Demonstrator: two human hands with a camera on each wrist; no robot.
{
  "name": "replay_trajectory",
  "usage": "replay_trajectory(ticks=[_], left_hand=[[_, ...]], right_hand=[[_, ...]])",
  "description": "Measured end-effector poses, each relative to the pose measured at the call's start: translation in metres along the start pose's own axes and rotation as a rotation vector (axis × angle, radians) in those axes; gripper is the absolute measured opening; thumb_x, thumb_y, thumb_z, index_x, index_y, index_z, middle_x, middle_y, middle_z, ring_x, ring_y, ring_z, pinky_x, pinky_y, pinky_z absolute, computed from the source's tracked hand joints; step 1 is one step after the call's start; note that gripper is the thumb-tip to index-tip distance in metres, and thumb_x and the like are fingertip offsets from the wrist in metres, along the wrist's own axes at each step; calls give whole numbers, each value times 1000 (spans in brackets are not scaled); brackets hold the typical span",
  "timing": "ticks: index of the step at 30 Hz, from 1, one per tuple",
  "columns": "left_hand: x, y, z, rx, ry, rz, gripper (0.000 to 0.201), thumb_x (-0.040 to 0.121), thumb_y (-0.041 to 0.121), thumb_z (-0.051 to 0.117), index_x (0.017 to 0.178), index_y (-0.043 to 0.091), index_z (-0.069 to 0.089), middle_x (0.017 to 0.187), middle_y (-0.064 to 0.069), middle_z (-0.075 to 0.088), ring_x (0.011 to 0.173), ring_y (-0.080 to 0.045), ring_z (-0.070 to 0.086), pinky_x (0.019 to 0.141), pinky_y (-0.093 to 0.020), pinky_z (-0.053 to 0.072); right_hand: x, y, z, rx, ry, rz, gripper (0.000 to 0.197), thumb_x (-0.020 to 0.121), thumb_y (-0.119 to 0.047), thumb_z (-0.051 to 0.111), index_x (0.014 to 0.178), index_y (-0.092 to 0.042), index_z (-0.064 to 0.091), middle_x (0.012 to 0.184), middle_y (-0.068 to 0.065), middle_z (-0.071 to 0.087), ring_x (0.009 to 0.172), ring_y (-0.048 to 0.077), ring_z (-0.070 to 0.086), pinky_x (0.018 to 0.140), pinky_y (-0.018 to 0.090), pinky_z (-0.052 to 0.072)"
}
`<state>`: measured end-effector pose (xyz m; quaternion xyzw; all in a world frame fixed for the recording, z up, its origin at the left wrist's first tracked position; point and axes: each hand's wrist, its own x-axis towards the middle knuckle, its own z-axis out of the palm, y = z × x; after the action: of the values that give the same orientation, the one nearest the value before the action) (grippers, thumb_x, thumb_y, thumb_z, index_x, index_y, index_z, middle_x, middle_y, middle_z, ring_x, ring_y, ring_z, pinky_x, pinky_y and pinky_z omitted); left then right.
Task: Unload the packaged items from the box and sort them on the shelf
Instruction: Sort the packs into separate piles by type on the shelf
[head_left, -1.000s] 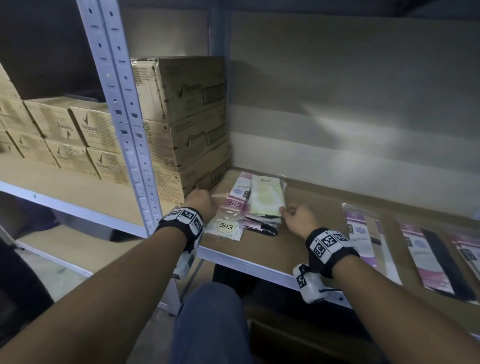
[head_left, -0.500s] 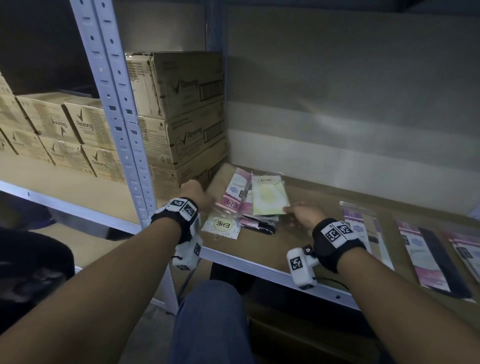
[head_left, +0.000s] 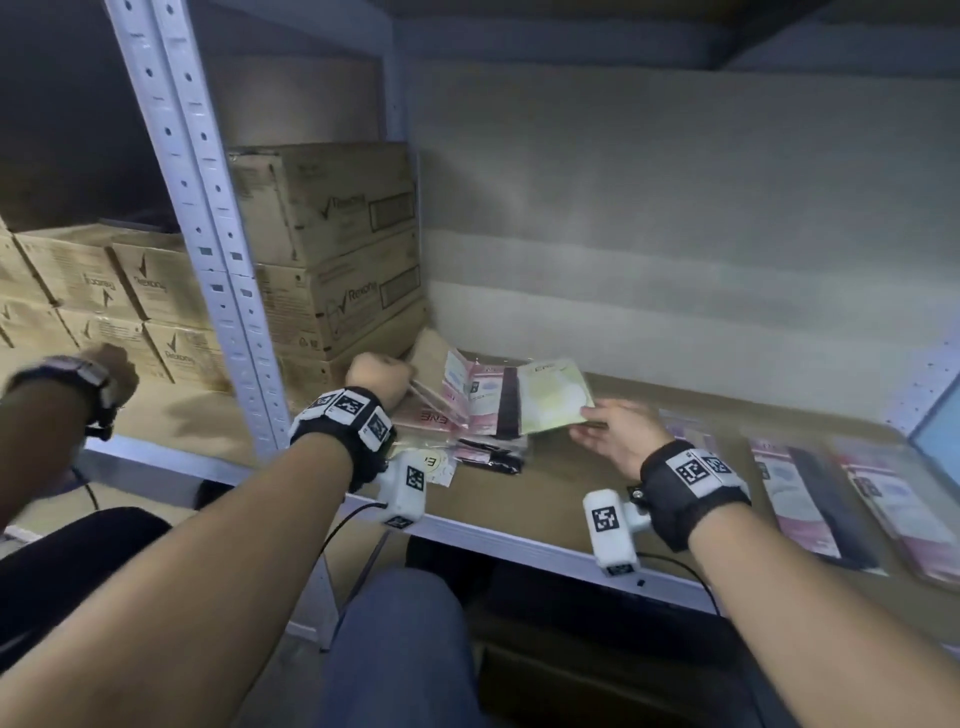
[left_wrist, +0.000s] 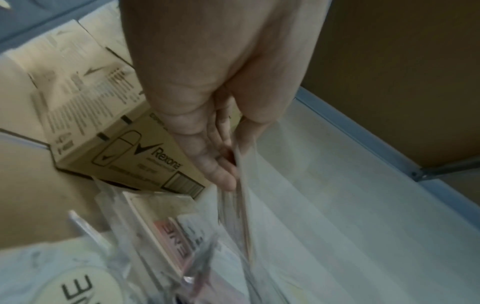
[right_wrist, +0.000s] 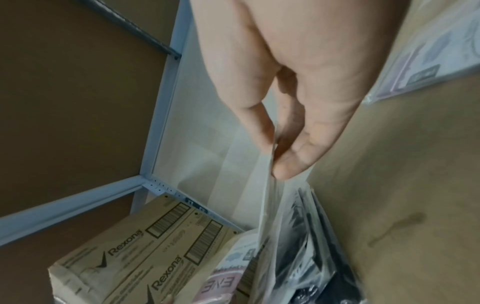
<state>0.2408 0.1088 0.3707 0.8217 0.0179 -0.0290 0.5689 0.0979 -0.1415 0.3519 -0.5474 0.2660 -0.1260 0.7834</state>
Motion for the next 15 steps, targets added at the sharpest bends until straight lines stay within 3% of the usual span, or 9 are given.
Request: replay_trajectory(ticks=[3, 7, 10, 12, 15], left_hand=[[-4, 6, 11, -186, -55, -32, 8, 72, 16, 70, 72, 7, 70, 83, -18, 72, 80, -31, 71, 83, -48, 57], [-31, 18, 34, -347, -141, -65, 4, 87, 3, 62, 85, 0, 64, 87, -19, 66, 72, -31, 67, 74, -42, 60], [-46, 19, 57, -346, -189, -59, 4, 88, 4, 62, 88, 0, 63, 88, -19, 68, 75, -34, 68, 68, -44, 59], [-58, 21, 74, -388, -235, -69, 9, 88, 2, 61, 96, -3, 63, 93, -19, 68, 80, -34, 68, 62, -38, 60], [-72, 21, 103, -419, -299, -90, 15, 88, 1, 61, 102, -4, 61, 108, -21, 66, 91, -34, 68, 71, -42, 61]], right_hand=[[-4, -4, -17, 35, 47, -28, 35, 85, 14, 55, 116, -1, 49, 101, 22, 62, 77, 30, 62, 50, 28, 57], [-15, -12, -42, 70, 61, -55, 29, 87, 14, 52, 110, -2, 49, 102, 21, 61, 77, 28, 61, 52, 29, 59], [-24, -17, -66, 79, 79, -81, 34, 87, 15, 52, 116, 0, 47, 96, 20, 63, 77, 28, 62, 57, 30, 59], [-27, -18, -84, 78, 102, -83, 37, 86, 15, 53, 120, 2, 48, 103, 23, 63, 80, 29, 63, 56, 30, 59], [-33, -22, -107, 100, 157, -82, 43, 85, 14, 55, 125, 3, 47, 113, 26, 62, 85, 32, 65, 54, 28, 58]])
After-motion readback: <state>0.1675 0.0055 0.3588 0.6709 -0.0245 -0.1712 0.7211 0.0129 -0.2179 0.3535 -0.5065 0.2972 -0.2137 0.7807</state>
